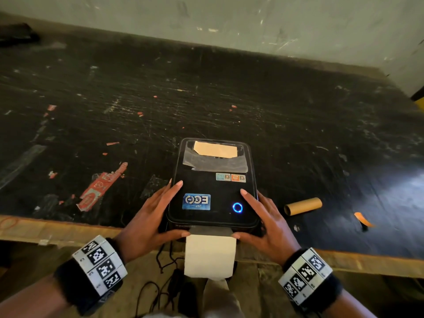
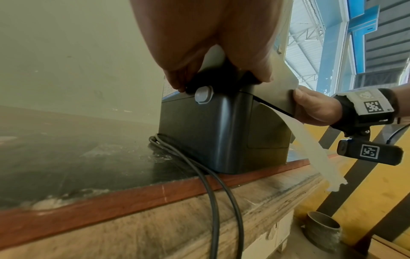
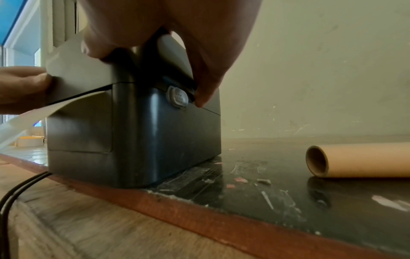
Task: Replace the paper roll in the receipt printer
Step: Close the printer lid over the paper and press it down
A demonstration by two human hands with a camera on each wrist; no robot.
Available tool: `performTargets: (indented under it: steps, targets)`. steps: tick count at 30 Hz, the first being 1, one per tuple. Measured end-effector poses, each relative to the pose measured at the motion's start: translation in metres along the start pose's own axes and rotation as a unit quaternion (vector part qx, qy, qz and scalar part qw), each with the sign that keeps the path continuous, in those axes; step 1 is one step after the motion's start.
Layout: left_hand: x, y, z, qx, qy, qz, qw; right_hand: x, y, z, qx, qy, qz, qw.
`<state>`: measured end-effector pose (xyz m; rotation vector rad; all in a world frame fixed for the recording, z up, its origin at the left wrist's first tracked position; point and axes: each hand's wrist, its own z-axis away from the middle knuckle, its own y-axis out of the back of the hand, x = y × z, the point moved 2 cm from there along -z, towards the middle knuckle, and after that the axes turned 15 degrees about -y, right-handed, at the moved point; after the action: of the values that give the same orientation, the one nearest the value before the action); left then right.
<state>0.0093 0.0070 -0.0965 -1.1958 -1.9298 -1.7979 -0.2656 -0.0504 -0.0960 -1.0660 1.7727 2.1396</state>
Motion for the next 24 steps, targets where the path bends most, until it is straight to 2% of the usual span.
performTargets:
  steps: [24]
  targets:
    - [-0.0025, -0.0010, 0.0015, 0.009, -0.012, 0.011, 1.000, -0.0027, -0.0003, 0.0013, -0.010, -0.027, -0.005, 1.000]
